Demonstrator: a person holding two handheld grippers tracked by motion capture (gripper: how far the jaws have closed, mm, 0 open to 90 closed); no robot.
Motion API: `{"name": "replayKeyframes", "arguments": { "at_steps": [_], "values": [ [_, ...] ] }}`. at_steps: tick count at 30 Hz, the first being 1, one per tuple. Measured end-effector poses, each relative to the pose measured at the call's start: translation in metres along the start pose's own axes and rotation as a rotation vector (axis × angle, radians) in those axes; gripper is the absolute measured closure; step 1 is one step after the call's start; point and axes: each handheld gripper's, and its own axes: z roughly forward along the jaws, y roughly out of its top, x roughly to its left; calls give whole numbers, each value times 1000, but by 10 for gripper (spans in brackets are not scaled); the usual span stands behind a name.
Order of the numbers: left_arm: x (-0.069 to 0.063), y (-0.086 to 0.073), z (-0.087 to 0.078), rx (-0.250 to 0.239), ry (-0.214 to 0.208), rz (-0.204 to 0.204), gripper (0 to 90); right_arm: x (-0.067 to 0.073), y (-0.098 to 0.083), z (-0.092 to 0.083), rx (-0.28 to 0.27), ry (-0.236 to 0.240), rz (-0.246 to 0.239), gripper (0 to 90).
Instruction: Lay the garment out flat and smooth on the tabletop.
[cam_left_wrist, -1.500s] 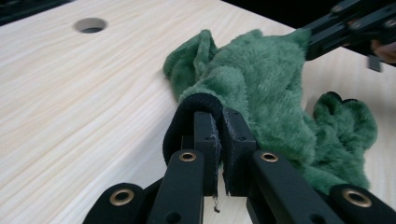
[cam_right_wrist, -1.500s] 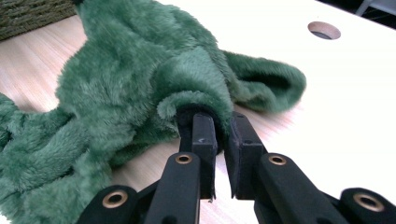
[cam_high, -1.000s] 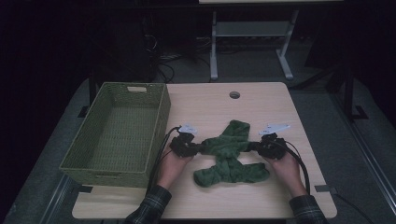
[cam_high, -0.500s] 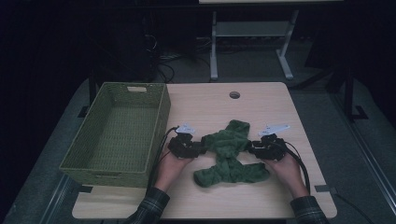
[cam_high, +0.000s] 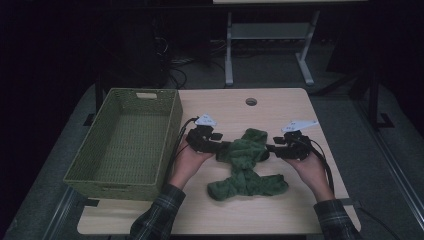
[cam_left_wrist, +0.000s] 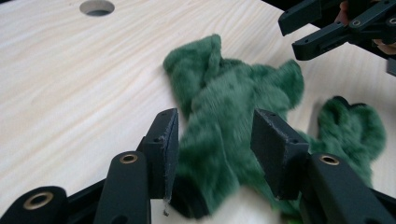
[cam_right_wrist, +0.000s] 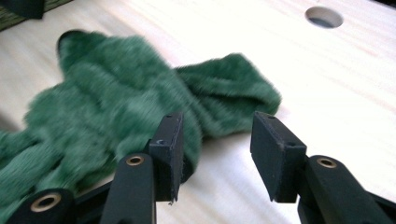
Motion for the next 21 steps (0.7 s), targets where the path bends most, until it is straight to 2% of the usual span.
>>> {"name": "replayKeyframes", "arguments": {
  "at_steps": [5, 7, 11, 17, 19, 21],
  "values": [
    [7, 15, 24, -13, -18, 14, 513, -10, 12, 10, -9, -16, 34, 541],
    [10, 20, 35, 0, -23, 16, 513, -13, 14, 17, -15, -25, 41, 547],
    [15, 26, 58, 25, -39, 15, 513, -16, 14, 34, 35, -28, 62, 542],
    [13, 24, 76, 63, -58, 6, 516, -20, 8, 54, 74, -33, 93, 525],
    [12, 21, 79, 100, -69, 34, 516, -20, 4, 59, 97, -32, 101, 517],
    [9, 18, 82, 130, -60, 49, 516, -20, 1, 64, 120, -28, 100, 506]
  ]
}}
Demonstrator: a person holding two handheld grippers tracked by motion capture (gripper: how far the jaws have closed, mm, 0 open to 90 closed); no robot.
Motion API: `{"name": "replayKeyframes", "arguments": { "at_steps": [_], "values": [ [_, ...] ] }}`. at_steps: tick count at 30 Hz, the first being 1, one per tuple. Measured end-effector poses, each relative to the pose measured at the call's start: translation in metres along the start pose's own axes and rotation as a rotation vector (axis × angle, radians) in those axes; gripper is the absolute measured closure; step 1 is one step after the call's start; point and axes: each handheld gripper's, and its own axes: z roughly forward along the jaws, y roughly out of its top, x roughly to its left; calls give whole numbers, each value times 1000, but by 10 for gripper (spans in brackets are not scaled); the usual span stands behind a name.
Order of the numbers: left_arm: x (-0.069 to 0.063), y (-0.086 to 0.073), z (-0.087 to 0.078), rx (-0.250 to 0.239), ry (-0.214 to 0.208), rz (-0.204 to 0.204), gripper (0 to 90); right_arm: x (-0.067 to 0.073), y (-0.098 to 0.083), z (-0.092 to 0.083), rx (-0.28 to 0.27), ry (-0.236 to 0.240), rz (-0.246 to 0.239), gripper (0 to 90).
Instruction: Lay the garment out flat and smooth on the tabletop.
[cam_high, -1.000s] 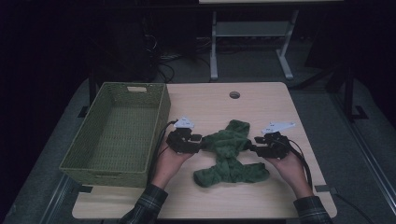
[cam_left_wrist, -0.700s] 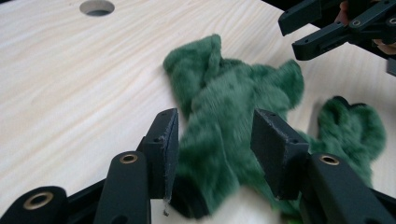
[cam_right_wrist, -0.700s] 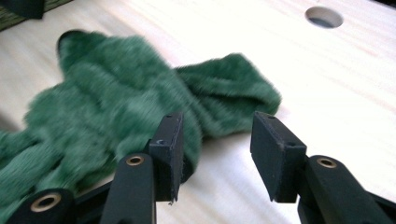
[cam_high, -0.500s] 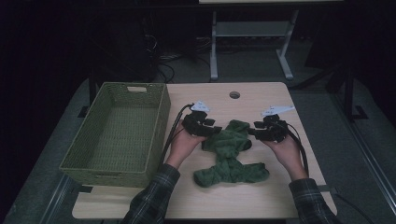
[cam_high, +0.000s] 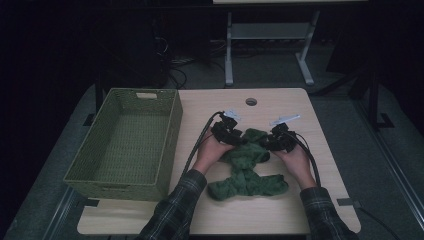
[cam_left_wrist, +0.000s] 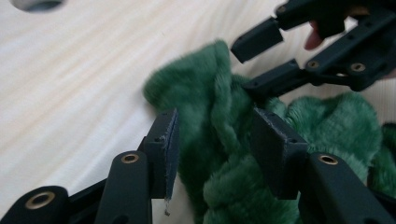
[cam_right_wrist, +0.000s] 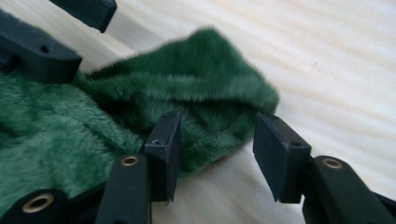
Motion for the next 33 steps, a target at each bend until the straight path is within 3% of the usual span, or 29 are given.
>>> {"name": "replayKeyframes", "arguments": {
  "at_steps": [4, 5, 9, 14, 18, 24, 28, 33],
  "values": [
    [-1, -5, 7, 43, 2, 15, 527, 0, -4, 6, 28, -7, -2, 502],
    [-3, -7, 10, 41, 0, 0, 539, 1, -4, 7, 34, -10, 2, 504],
    [-3, -9, 15, 81, 5, 27, 572, 3, -5, 9, 47, -10, -2, 553],
    [-6, -8, 18, 76, -5, 20, 660, 5, -4, 9, 49, 2, -18, 712],
    [-8, -6, 16, 102, -3, 56, 813, 8, -4, 10, 52, 13, -36, 860],
    [-6, -2, 0, 62, 28, 58, 839, 11, 0, 3, 14, -4, -59, 873],
    [0, -1, -19, 20, 62, 48, 841, 13, 5, -8, -49, -7, -66, 877],
    [6, -7, -38, -40, 119, 6, 841, 19, 13, -18, -124, -11, -85, 879]
  ]
}}
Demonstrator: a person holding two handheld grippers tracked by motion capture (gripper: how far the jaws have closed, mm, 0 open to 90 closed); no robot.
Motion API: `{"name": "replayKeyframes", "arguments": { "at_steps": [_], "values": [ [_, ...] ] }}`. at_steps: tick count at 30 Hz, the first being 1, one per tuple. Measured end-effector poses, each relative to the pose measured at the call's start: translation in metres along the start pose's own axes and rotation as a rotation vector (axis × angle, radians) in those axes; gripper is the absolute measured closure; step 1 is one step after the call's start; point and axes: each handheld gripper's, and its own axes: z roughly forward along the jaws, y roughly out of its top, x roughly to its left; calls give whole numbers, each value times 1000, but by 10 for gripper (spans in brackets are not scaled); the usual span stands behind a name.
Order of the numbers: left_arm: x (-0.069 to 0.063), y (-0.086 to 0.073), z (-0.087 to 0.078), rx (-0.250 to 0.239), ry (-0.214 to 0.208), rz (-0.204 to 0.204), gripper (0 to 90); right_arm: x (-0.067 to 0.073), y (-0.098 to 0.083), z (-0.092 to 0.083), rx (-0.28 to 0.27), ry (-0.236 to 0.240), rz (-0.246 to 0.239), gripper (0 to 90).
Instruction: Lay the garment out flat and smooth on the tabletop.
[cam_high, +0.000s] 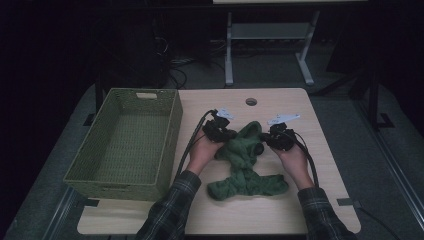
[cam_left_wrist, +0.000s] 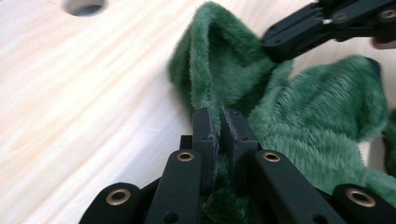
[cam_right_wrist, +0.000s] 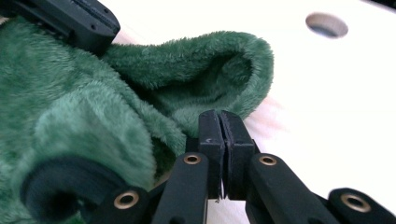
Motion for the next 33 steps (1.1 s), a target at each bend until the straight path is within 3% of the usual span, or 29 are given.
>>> {"name": "replayKeyframes", "arguments": {
  "at_steps": [12, 15, 20, 22, 27, 30, 33],
  "values": [
    [18, -27, -6, -7, 48, -126, 818, 16, 14, 10, -5, 12, -63, 878],
    [20, -26, -8, -26, 62, -124, 750, 19, 15, 11, -7, 6, -82, 878],
    [25, -17, -6, -51, 46, -125, 599, 18, 16, 12, -9, 12, -91, 877],
    [27, -13, 0, -33, 43, -115, 557, 18, 16, 12, -18, 14, -97, 877],
    [32, -10, 20, -16, -23, -121, 504, 19, 16, 13, -10, 19, -96, 877],
    [33, -13, 30, 3, -66, -127, 547, 18, 16, 12, -19, 22, -95, 877],
    [34, -15, 33, 32, -86, -116, 747, 17, 16, 12, -21, 21, -102, 877]
  ]
}}
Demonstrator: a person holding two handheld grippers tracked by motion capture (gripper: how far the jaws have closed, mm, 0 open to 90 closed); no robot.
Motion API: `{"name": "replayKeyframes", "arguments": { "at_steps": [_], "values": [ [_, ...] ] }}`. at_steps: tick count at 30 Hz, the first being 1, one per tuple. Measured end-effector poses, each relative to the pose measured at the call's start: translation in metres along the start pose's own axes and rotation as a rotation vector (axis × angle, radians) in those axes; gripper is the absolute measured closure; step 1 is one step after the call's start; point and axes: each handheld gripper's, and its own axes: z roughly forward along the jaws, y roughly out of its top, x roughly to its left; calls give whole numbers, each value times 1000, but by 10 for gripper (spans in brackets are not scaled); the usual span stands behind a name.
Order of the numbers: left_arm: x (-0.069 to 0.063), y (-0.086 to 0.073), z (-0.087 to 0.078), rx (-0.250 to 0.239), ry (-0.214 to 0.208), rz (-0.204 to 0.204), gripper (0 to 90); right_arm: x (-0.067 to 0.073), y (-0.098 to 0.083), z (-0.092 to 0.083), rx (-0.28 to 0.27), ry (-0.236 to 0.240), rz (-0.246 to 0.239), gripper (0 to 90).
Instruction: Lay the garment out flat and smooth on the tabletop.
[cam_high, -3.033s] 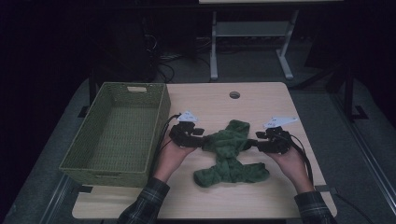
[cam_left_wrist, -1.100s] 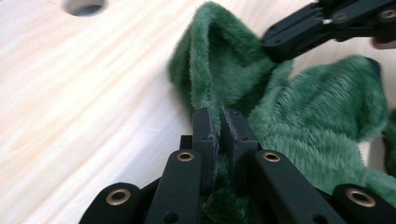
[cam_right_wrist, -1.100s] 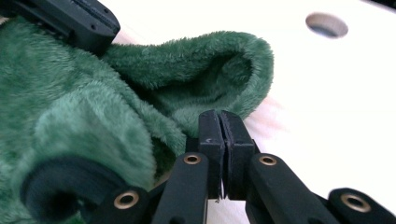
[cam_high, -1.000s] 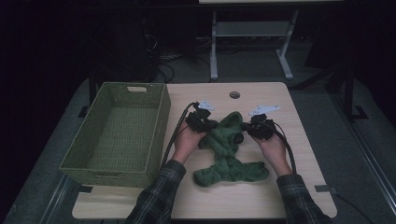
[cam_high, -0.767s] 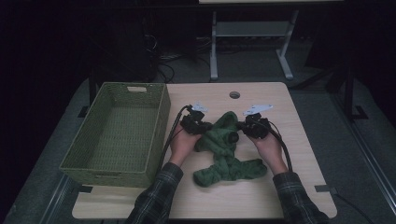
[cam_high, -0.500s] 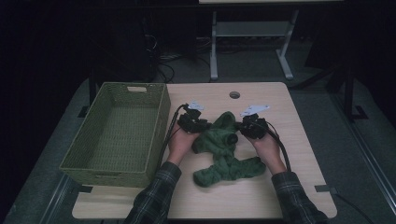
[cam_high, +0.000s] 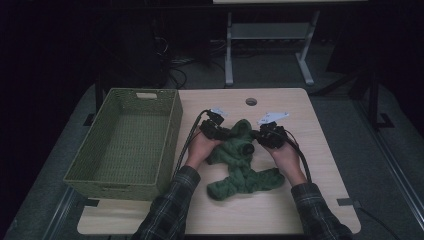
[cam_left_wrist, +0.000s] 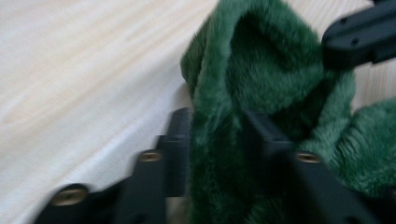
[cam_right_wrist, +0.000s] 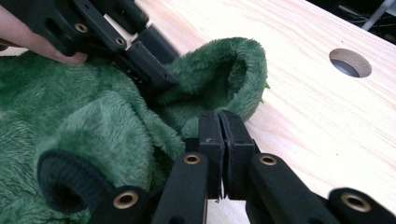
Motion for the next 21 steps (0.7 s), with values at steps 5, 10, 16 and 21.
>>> {"name": "replayKeyframes", "arguments": {
  "at_steps": [5, 10, 16, 21],
  "values": [
    [1, 1, -18, -44, 69, 14, 858, -3, 0, -3, 0, -20, -8, 877],
    [8, -2, -42, -100, 193, 19, 860, -10, -2, -6, -12, -58, 13, 878],
    [12, -21, -32, -93, 209, -8, 862, -20, -14, 17, 63, -54, 59, 877],
    [12, -32, -20, -63, 207, -16, 857, -23, -20, 29, 104, -55, 68, 877]
  ]
}}
